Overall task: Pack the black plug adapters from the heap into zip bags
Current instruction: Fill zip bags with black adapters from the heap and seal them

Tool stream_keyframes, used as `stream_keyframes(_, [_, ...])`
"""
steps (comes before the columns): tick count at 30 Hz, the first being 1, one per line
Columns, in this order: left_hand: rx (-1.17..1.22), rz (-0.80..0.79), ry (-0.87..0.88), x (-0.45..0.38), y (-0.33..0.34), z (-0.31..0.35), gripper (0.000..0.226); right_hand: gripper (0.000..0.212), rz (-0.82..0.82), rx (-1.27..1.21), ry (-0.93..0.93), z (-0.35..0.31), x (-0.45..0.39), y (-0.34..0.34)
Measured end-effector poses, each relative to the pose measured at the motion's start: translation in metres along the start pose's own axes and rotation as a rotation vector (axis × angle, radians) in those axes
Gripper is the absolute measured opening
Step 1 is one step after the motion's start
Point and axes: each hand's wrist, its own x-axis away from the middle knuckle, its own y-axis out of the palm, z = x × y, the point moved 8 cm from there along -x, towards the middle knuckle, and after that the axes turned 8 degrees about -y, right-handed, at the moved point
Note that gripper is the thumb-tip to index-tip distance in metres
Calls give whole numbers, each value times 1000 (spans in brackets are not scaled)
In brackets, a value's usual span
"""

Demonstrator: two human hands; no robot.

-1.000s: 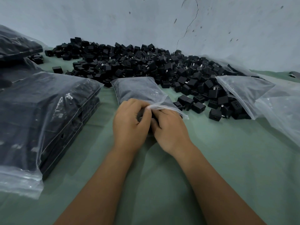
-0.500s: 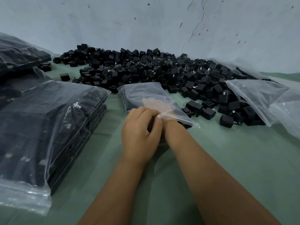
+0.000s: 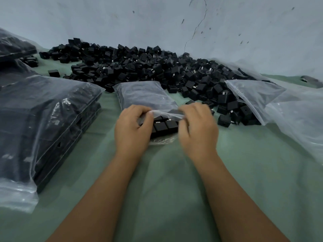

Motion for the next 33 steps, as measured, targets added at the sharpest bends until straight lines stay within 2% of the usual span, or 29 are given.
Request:
stream_keyframes(2, [6, -19, -39, 0, 1, -4, 12, 38, -26, 112, 267, 40, 10, -9])
stream_keyframes(5, [17, -35, -96, -1, 2, -11, 14, 60, -329, 324, 643, 96, 37, -3])
stream_keyframes(7, [22, -46, -119, -1, 3, -13, 14, 67, -502, 328, 782, 111, 53, 4])
stream_keyframes(9, [27, -55, -130, -1, 5, -14, 14, 65, -573, 353, 770, 113, 57, 12])
stream_keyframes(12, [35, -65, -145, -2, 5, -15, 15, 38, -469, 396, 631, 105, 46, 12])
stream_keyframes(14, [41, -70, -153, -2, 6, -16, 15, 24, -427, 317, 647, 107, 47, 12])
stream_keyframes(16, [50, -73, -158, -1, 6, -17, 16, 17, -373, 170, 688, 108, 46, 12])
stream_keyframes(18, [63, -81, -164, -1, 6, -17, 17, 10, -263, -77, 744, 104, 45, 13])
stream_keyframes(20, [66, -89, -171, -1, 7, -18, 17, 12, -193, -258, 838, 104, 47, 16])
stream_keyframes(21, [68, -91, -175, -1, 7, -18, 17, 15, -213, -269, 872, 104, 48, 18])
stream_keyframes(25, [75, -92, -176, 0, 7, -18, 17, 32, -398, 5, 875, 116, 52, 19])
stream_keyframes(26, [73, -91, -175, 0, 6, -18, 17, 34, -397, 46, 862, 117, 52, 18])
stream_keyframes(30, [75, -93, -183, -1, 7, -18, 17, 30, -147, -186, 914, 115, 53, 10])
stream_keyframes(33, [77, -94, -187, -1, 7, -18, 17, 33, -80, -356, 937, 112, 53, 10])
